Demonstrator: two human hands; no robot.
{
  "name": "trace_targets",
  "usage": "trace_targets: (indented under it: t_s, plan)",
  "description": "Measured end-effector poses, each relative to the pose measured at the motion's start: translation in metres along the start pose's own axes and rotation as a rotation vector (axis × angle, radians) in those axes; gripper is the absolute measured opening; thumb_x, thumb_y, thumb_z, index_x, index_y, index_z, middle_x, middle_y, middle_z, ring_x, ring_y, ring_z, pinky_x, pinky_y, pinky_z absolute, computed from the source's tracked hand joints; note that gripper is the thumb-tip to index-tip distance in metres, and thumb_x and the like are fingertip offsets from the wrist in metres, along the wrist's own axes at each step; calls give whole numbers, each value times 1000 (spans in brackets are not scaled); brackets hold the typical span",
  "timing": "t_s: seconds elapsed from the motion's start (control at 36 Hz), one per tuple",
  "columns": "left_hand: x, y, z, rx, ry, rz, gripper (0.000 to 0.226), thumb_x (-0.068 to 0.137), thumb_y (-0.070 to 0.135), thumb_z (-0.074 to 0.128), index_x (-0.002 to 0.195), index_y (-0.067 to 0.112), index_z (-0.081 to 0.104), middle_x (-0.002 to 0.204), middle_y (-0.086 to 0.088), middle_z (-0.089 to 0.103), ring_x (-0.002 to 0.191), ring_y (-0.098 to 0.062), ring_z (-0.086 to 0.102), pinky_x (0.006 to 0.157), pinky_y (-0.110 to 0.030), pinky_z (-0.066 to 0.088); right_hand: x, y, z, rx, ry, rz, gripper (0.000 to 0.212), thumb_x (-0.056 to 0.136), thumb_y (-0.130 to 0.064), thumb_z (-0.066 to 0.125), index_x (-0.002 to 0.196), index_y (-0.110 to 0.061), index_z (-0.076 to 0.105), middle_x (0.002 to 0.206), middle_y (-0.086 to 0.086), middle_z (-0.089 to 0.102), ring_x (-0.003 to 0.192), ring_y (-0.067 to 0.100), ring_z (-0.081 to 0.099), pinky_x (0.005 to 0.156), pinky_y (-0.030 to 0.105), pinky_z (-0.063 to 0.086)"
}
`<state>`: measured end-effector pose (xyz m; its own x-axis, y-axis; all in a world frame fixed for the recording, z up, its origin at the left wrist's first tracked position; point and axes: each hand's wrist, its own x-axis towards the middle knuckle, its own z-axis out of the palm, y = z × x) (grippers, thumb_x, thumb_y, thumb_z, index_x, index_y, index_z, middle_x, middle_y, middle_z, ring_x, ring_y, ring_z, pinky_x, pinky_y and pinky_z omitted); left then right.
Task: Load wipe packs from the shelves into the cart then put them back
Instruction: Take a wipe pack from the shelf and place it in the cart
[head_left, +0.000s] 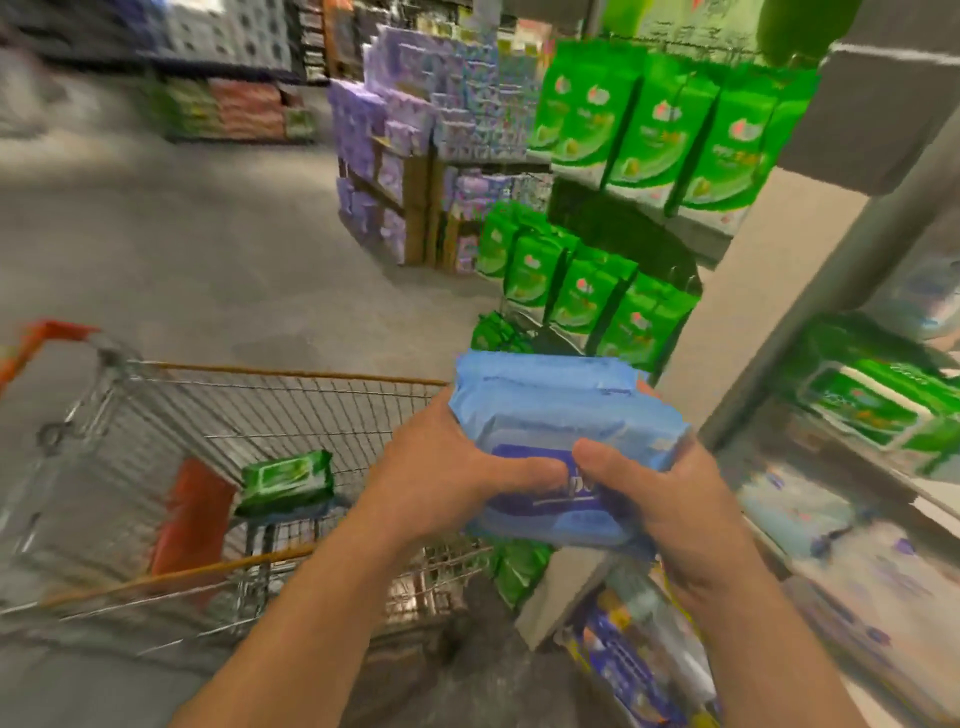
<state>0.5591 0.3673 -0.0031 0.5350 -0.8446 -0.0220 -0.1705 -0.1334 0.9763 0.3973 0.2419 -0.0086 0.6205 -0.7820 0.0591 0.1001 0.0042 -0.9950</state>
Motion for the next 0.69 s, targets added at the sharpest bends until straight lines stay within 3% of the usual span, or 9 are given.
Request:
trace_targets:
  t_s: [0.14,0.22,0.39,0.47,0.61,0.69]
  plan:
    - [3,-25,-48,11,118,-73,66,41,62,86,103,42,74,98,18,77,91,-5,74,86,-43,61,29,16,53,-21,-117,37,85,48,-41,94,124,-16,66,111,9,77,99,31,74,78,42,61]
    - [8,-38,-75,-18,151,-99,63,45,55,89,104,37,75,101,14,78,96,-9,74,90,-46,60,49,29,83,-8,-197,62,72,55,-36,88,121,-13,68,109,10,77,97,30,75,81,44,61]
    - [33,-68,-121,24,245,-165,62,45,57,88,104,38,75,99,15,78,95,-8,74,89,-44,60,91,58,132,0,-309,134,72,62,-34,88,127,-11,66,115,14,75,102,36,73,90,54,57]
    - [46,-79,-139,0,230,-192,49,55,48,91,101,46,74,98,17,78,95,-7,74,90,-43,60,114,70,152,16,-329,190,71,63,-31,89,127,-11,65,115,14,75,104,36,73,91,53,57]
    - [86,-105,-165,-15,250,-290,58,50,56,88,104,43,75,101,15,78,97,-9,74,90,-45,59,158,92,177,-57,-339,260,37,67,-23,87,103,-26,78,102,2,79,92,20,76,74,35,59]
    - [110,-121,-176,13,246,-350,61,49,62,85,106,42,74,102,18,77,98,-6,73,90,-43,60,181,105,188,-124,-341,304,37,75,-24,83,110,-21,75,99,-3,79,90,17,77,70,29,59]
